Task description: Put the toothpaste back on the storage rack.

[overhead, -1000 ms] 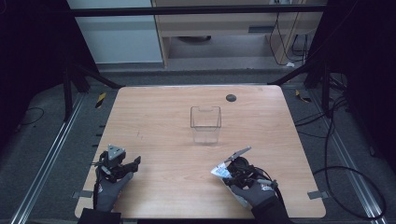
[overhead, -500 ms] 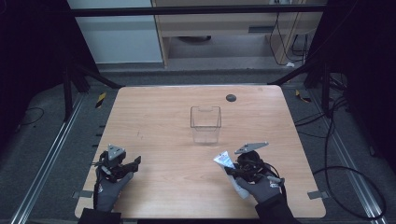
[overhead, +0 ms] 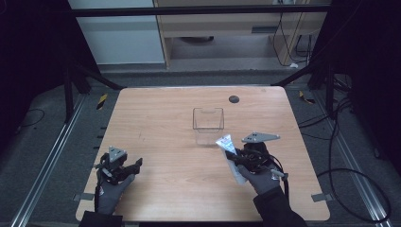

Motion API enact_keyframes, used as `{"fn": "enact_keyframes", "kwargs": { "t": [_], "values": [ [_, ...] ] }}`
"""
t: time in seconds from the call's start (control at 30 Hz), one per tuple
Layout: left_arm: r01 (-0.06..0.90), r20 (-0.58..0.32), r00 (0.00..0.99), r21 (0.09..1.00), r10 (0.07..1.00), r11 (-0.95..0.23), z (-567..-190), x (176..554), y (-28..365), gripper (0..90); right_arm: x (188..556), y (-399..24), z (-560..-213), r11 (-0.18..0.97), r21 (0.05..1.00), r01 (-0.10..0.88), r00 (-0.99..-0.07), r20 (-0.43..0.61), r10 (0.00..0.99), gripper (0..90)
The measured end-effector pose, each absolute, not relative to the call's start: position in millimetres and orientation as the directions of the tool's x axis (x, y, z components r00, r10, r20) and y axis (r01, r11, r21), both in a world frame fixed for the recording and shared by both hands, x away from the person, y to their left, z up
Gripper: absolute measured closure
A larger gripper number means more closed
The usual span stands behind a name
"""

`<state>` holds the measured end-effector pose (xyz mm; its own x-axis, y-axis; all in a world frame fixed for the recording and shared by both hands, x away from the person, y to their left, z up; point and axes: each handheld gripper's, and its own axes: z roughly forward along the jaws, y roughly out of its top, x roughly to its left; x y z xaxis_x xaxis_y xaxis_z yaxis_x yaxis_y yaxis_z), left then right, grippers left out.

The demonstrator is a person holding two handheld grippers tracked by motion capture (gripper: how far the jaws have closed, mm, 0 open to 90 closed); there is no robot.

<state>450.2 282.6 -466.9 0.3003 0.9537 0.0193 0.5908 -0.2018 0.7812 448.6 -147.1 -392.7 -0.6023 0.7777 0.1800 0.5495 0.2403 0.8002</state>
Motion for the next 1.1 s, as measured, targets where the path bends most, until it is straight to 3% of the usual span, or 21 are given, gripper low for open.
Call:
{"fn": "enact_keyframes", "kwargs": {
  "t": [1.1],
  "values": [
    [0.589, 0.018, 0.296, 0.783, 0.955, -0.198, -466.9, 449.4, 284.0, 34.6, 498.7, -109.1, -351.3, -0.043, 0.946, 0.32, -0.538, 0.219, 0.814, 73.6]
  ]
}}
